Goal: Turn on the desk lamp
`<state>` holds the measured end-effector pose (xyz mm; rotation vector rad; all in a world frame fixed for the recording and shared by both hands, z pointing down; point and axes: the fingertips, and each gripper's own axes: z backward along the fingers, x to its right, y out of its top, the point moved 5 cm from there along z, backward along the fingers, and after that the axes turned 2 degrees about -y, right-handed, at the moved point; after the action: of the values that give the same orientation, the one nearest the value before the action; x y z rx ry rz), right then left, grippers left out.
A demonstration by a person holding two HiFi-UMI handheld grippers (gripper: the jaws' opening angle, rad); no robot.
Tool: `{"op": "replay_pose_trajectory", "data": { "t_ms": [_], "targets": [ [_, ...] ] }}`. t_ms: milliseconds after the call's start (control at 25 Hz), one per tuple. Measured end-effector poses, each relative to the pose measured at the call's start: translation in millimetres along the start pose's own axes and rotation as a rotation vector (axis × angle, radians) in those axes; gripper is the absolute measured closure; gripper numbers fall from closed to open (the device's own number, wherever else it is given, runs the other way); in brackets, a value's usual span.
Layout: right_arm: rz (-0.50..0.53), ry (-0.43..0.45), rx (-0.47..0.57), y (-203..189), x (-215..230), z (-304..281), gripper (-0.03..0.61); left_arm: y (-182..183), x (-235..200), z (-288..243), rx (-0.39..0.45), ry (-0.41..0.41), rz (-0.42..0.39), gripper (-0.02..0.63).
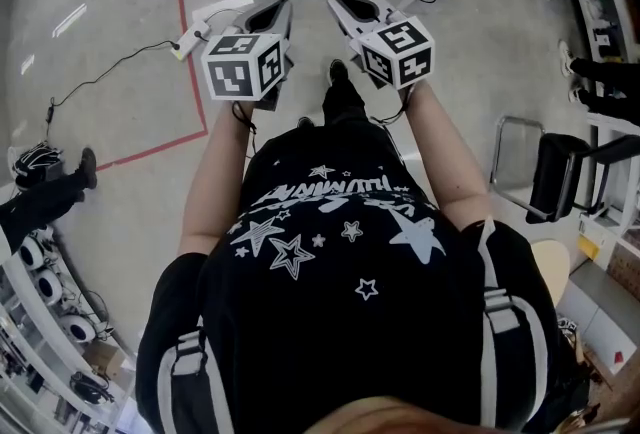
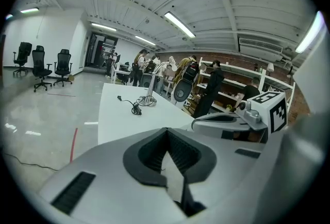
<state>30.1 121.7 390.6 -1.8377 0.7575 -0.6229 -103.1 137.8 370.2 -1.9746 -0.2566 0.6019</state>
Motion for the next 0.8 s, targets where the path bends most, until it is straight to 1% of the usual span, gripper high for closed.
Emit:
{"op": "replay_pose_trajectory", "data": {
  "t_ms": [360,800],
  "targets": [
    [-0.006,-0.024,0.005,-6.9,-2.6,8.2,0.575,-5.2,5.6,-1.8,-0.002,-0.028,-0.003,0.606],
    [0.004,-0.041,0.001,-5.5,-8.1,20.3,0.575,-0.9,16.1,4.5,0.007,-0.047,-0.010,0.606]
  ]
}}
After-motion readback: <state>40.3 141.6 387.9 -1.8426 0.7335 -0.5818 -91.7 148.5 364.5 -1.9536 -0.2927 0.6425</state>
